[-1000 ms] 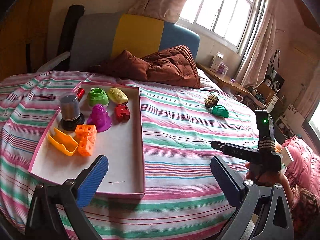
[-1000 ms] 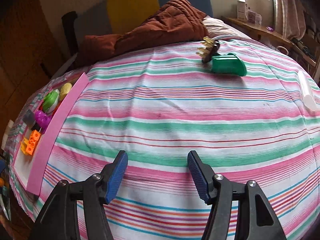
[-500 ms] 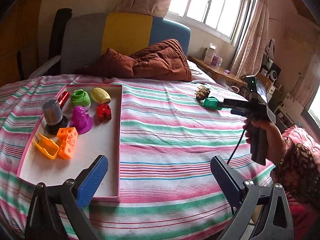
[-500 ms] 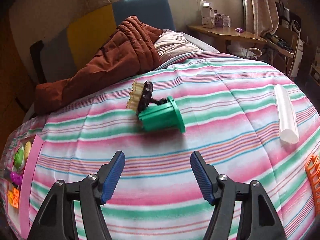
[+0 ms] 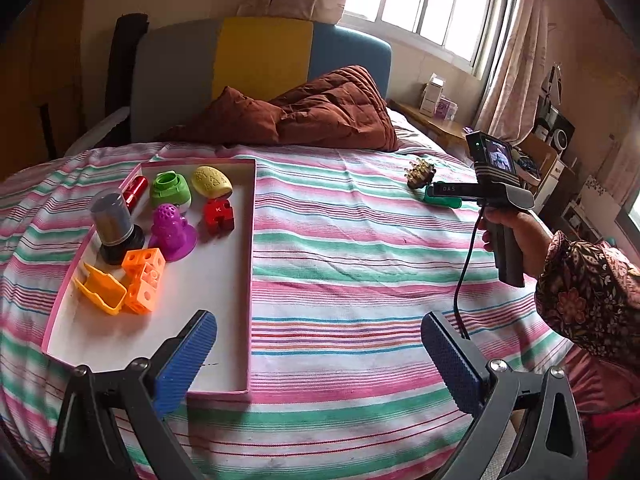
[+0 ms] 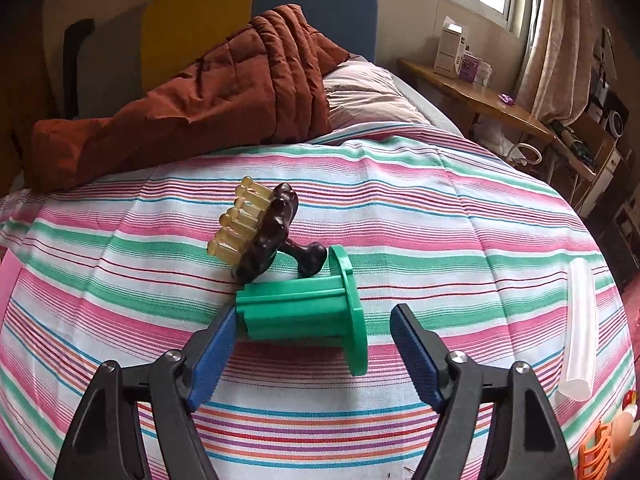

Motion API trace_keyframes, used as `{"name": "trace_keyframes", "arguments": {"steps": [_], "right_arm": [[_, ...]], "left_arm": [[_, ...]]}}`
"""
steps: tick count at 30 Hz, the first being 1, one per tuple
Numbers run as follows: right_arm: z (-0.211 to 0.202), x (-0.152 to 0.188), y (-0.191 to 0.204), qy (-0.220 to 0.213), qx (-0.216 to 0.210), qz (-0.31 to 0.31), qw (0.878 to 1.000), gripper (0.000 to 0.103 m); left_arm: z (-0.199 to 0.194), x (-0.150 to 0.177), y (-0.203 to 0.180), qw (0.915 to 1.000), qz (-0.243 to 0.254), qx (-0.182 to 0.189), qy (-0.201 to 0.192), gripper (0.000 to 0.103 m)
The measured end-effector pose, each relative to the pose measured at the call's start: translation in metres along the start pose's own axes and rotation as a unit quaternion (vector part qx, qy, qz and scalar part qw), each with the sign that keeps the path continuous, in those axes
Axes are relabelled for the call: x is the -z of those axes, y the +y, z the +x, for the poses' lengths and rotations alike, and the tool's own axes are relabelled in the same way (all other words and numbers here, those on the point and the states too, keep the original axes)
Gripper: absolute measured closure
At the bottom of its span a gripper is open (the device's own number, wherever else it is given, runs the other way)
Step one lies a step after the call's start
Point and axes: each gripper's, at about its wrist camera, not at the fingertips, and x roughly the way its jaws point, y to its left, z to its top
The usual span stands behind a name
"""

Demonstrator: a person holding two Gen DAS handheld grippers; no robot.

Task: Organize rigid objects
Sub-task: 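Move the right gripper to the green spool and grasp it, then grasp the brown spiky toy with the left gripper while the right holds the green spool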

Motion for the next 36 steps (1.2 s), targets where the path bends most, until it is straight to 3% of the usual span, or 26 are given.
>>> {"name": "trace_keyframes", "arguments": {"steps": [1,5,9,10,12,16,18,28,33,36], "right_arm": [[-0.001,0.002,-0.004,-0.004,-0.022,0.014,1.000,0.044],[-0.014,0.017,-0.027,-0.014,-0.083,0.097,0.992,0.046],[-0.026,0.042,-0.054,-0.010,-0.185,0.202,0.962,0.046],[-0.029,0.049,-0.058,-0.011,-0.193,0.220,0.956,0.046],[-0.039,0.061,-0.064,-0.017,-0.172,0.226,0.959,0.046],[-0.063,0.072,-0.063,-0.047,-0.061,0.163,0.984,0.047],[-0.063,0.076,-0.063,-0.051,-0.027,0.140,0.988,0.047],[-0.055,0.085,-0.059,-0.048,0.002,0.117,0.992,0.046],[-0.053,0.088,-0.059,-0.050,0.005,0.117,0.992,0.046],[-0.052,0.088,-0.060,-0.051,0.004,0.120,0.992,0.045]], "left_arm": [[0.001,-0.001,-0.001,1.0000,0.002,0.001,0.001,0.000],[0.007,-0.003,-0.009,0.9999,0.008,0.009,0.004,0.000],[0.014,-0.005,-0.019,0.9996,0.016,0.021,0.010,0.000],[0.016,-0.006,-0.021,0.9995,0.018,0.023,0.012,0.000],[0.020,-0.010,-0.027,0.9993,0.022,0.029,0.012,0.000],[0.029,-0.025,-0.045,0.9990,0.028,0.035,0.006,0.000],[0.037,-0.038,-0.058,0.9987,0.035,0.037,0.002,0.000],[0.127,-0.117,-0.122,0.9976,0.036,0.050,0.032,0.000],[0.187,-0.151,-0.155,0.9970,0.052,0.028,0.051,0.000],[0.223,-0.168,-0.182,0.9936,0.097,0.003,0.059,0.000]]}}
